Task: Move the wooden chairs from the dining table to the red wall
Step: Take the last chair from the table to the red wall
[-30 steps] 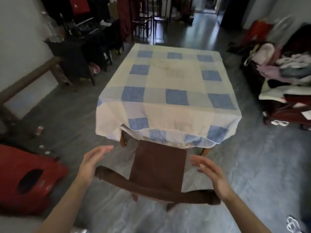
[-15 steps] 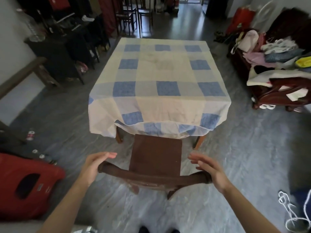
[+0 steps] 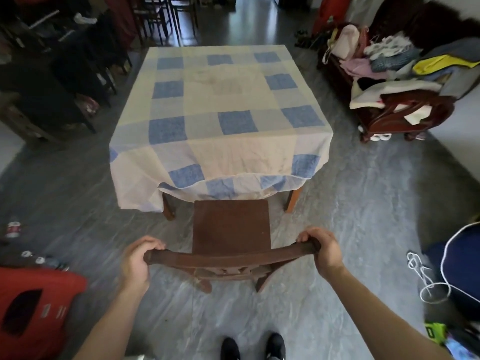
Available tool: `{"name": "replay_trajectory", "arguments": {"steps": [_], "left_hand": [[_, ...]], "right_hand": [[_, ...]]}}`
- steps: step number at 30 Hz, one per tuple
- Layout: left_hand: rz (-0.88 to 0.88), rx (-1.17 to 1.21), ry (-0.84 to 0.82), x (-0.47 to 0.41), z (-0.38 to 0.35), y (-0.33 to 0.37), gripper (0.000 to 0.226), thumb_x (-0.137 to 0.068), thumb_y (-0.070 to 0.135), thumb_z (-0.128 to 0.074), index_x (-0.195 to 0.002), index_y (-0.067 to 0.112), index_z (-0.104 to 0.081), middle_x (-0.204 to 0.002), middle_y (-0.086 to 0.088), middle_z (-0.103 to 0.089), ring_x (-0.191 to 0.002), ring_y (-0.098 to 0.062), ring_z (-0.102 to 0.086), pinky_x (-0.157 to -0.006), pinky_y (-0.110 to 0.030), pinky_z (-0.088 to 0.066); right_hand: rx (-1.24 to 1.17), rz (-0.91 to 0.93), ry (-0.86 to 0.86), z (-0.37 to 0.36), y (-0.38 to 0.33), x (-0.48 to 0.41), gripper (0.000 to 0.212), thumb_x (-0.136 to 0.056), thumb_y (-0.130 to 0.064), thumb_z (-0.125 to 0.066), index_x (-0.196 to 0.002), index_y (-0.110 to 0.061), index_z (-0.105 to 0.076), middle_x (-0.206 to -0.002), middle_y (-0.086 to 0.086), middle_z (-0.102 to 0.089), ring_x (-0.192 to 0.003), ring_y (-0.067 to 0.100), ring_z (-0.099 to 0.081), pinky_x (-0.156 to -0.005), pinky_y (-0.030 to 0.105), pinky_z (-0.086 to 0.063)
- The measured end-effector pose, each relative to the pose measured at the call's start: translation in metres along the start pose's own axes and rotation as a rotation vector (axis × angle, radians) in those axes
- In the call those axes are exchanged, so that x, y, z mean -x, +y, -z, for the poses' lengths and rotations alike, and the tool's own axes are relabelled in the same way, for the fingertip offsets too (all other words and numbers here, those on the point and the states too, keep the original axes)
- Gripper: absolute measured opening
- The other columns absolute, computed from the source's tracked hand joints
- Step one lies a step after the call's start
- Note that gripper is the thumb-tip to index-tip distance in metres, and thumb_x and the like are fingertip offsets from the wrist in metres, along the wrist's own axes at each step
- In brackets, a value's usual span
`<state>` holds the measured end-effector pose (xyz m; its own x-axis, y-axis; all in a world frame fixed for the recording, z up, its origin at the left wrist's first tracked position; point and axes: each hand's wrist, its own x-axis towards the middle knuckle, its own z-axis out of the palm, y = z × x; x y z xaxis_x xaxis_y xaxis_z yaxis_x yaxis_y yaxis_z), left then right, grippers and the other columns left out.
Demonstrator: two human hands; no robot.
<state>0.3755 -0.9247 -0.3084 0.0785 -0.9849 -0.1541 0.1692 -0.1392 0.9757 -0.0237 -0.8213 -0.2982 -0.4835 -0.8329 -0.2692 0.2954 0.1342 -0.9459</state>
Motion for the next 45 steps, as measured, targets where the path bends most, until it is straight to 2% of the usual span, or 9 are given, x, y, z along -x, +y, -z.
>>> {"name": "replay_trajectory", "arguments": {"steps": [5, 11, 15, 20, 25, 28, 33, 40, 45], "left_hand": [[-0.036, 0.107, -0.036, -0.010, -0.028, 0.018, 0.033, -0.072, 0.002, -0.042, -0.049, 0.016, -0.061, -0.055, -0.002, -0.058, -0.058, -0.017, -0.057, -0.063, -0.023, -0.048], [0.004, 0.204, -0.153, -0.034, -0.134, 0.060, 0.033, -0.071, 0.006, -0.047, -0.045, 0.017, -0.064, -0.052, 0.001, -0.060, -0.056, -0.013, -0.056, -0.061, -0.022, -0.047], [0.123, 0.222, -0.232, -0.035, -0.220, 0.060, 0.040, -0.075, 0.003, -0.047, -0.043, 0.020, -0.061, -0.051, 0.004, -0.058, -0.053, -0.011, -0.053, -0.063, -0.028, -0.042], [0.207, 0.167, -0.365, -0.022, -0.343, 0.055, 0.018, -0.060, 0.015, -0.055, -0.042, 0.018, -0.058, -0.051, 0.001, -0.055, -0.051, -0.013, -0.051, -0.051, -0.021, -0.045], [0.237, 0.168, -0.461, -0.019, -0.472, 0.047, 0.012, -0.054, 0.015, -0.059, -0.042, 0.016, -0.057, -0.047, -0.001, -0.054, -0.044, -0.015, -0.052, -0.046, -0.018, -0.044], [0.223, 0.171, -0.505, -0.025, -0.545, 0.040, 0.017, -0.057, 0.017, -0.058, -0.040, 0.017, -0.060, -0.047, 0.000, -0.057, -0.045, -0.013, -0.054, -0.048, -0.019, -0.045], [0.244, 0.218, -0.571, -0.040, -0.666, 0.043, 0.027, -0.066, 0.016, -0.056, -0.040, 0.020, -0.059, -0.048, 0.000, -0.056, -0.048, -0.015, -0.054, -0.057, -0.028, -0.047], [0.188, 0.330, -0.510, -0.096, -0.795, 0.056, 0.051, -0.086, 0.005, -0.045, -0.038, 0.021, -0.057, -0.046, 0.005, -0.055, -0.045, -0.012, -0.052, -0.049, -0.021, -0.047], [0.133, 0.391, -0.443, -0.169, -0.868, 0.055, 0.045, -0.079, 0.006, -0.046, -0.039, 0.022, -0.057, -0.046, 0.005, -0.054, -0.046, -0.012, -0.052, -0.051, -0.021, -0.048]], "right_hand": [[-0.037, 0.070, 0.080, 0.013, -0.023, 0.001, 0.032, -0.087, 0.001, -0.038, -0.059, 0.001, -0.054, -0.067, 0.026, -0.058, -0.068, 0.034, -0.052, -0.071, 0.042, -0.041], [-0.065, 0.178, 0.277, 0.069, -0.093, 0.015, 0.027, -0.078, -0.014, -0.047, -0.055, -0.002, -0.055, -0.057, 0.020, -0.059, -0.056, 0.028, -0.055, -0.054, 0.028, -0.045], [-0.011, 0.198, 0.429, 0.127, -0.131, 0.030, 0.025, -0.073, -0.017, -0.051, -0.052, -0.005, -0.058, -0.057, 0.020, -0.060, -0.058, 0.031, -0.055, -0.058, 0.033, -0.044], [0.040, 0.218, 0.607, 0.222, -0.170, 0.037, 0.027, -0.056, -0.034, -0.062, -0.053, -0.007, -0.063, -0.064, 0.023, -0.062, -0.065, 0.032, -0.057, -0.063, 0.034, -0.047], [0.049, 0.269, 0.730, 0.318, -0.203, 0.013, 0.027, -0.062, -0.035, -0.061, -0.057, -0.008, -0.064, -0.070, 0.024, -0.062, -0.071, 0.035, -0.056, -0.072, 0.046, -0.041], [0.030, 0.310, 0.732, 0.365, -0.225, -0.017, 0.026, -0.061, -0.033, -0.061, -0.056, -0.008, -0.064, -0.065, 0.020, -0.063, -0.066, 0.033, -0.056, -0.065, 0.037, -0.045], [-0.037, 0.380, 0.729, 0.429, -0.284, -0.088, 0.024, -0.056, -0.030, -0.062, -0.052, -0.006, -0.063, -0.059, 0.020, -0.059, -0.059, 0.030, -0.055, -0.061, 0.036, -0.044], [0.009, 0.419, 0.684, 0.483, -0.358, -0.213, 0.024, -0.055, -0.032, -0.060, -0.049, -0.009, -0.063, -0.060, 0.018, -0.060, -0.061, 0.029, -0.055, -0.064, 0.037, -0.045], [0.017, 0.401, 0.605, 0.502, -0.395, -0.337, 0.024, -0.059, -0.035, -0.060, -0.049, -0.014, -0.064, -0.064, 0.016, -0.060, -0.065, 0.030, -0.054, -0.071, 0.042, -0.046]]}}
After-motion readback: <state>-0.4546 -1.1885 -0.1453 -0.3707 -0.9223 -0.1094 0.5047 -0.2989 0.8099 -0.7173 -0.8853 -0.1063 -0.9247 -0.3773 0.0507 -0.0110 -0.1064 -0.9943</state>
